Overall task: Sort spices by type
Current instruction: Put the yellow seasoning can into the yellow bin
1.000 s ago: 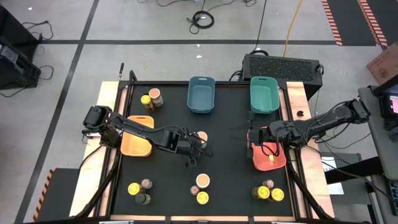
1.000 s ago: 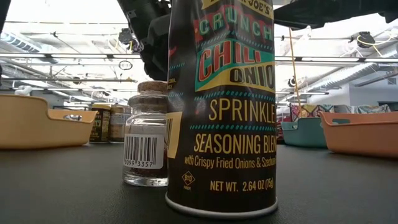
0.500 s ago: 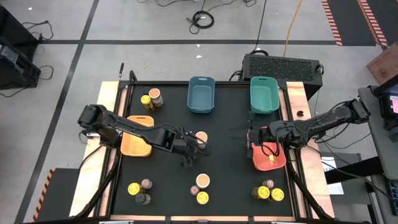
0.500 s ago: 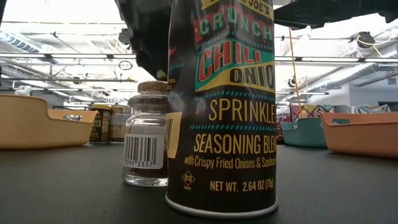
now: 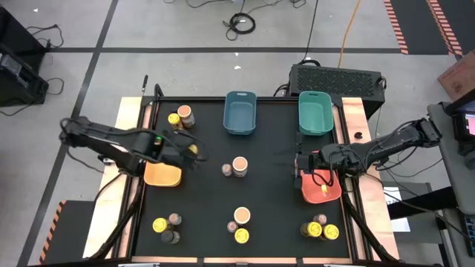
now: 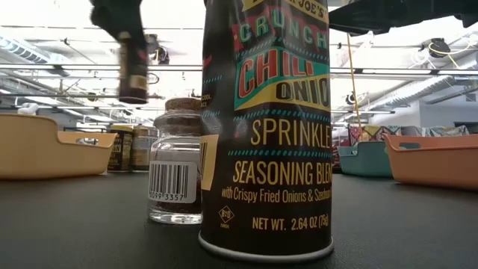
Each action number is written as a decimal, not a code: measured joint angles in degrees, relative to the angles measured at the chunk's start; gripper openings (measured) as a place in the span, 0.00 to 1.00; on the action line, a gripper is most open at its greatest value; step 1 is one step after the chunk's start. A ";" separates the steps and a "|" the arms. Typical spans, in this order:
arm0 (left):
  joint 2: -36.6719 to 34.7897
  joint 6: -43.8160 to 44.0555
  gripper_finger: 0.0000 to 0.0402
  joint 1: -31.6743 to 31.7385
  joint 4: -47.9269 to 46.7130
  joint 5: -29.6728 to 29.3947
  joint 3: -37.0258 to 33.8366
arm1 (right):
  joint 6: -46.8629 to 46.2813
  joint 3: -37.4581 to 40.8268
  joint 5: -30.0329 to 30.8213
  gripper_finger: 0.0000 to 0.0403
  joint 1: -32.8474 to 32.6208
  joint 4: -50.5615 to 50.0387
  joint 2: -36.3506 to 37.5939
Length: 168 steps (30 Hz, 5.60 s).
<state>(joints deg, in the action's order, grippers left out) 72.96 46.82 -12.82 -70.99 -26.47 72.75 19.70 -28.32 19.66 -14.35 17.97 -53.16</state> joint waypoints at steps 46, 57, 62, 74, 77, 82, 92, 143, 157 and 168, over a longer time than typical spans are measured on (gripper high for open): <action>-4.54 7.01 0.63 13.70 9.23 0.76 -28.11 | -0.55 0.04 -0.02 0.37 0.00 -0.28 -0.01; -4.47 4.98 0.73 13.70 8.32 2.20 -28.26 | 0.40 0.04 -0.02 0.37 0.02 0.12 -0.01; -4.47 3.40 0.73 13.68 7.81 2.27 -28.11 | 0.50 0.04 -0.02 0.37 0.02 0.16 -0.01; -4.47 1.77 0.73 13.66 2.89 -2.30 -24.30 | 0.50 0.04 0.00 0.37 0.01 0.29 -0.01; -4.47 0.21 0.73 13.66 2.68 -3.61 -22.37 | 0.50 0.04 0.00 0.37 0.01 0.29 -0.01; -4.49 -2.88 0.73 13.35 2.02 -1.81 -15.71 | 0.55 0.04 -0.02 0.37 0.00 0.70 -0.01; -4.56 -2.04 0.73 2.22 2.16 19.55 0.78 | -0.52 0.07 -0.07 0.37 0.00 0.66 -0.01; 14.43 48.38 0.73 -31.69 -4.51 39.60 1.80 | -2.49 0.07 -0.69 0.37 -0.01 2.42 -0.03; 14.43 47.09 0.73 -31.89 1.72 41.05 -3.79 | -2.67 0.07 -0.69 0.37 -0.02 2.34 -0.03; 14.28 46.72 0.73 -31.89 5.59 41.73 -5.46 | -2.51 0.07 -0.70 0.37 -0.02 2.33 -0.03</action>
<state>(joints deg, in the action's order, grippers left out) 87.24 93.54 -44.71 -65.41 15.26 67.29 17.19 -28.25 18.96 -14.37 20.31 -53.19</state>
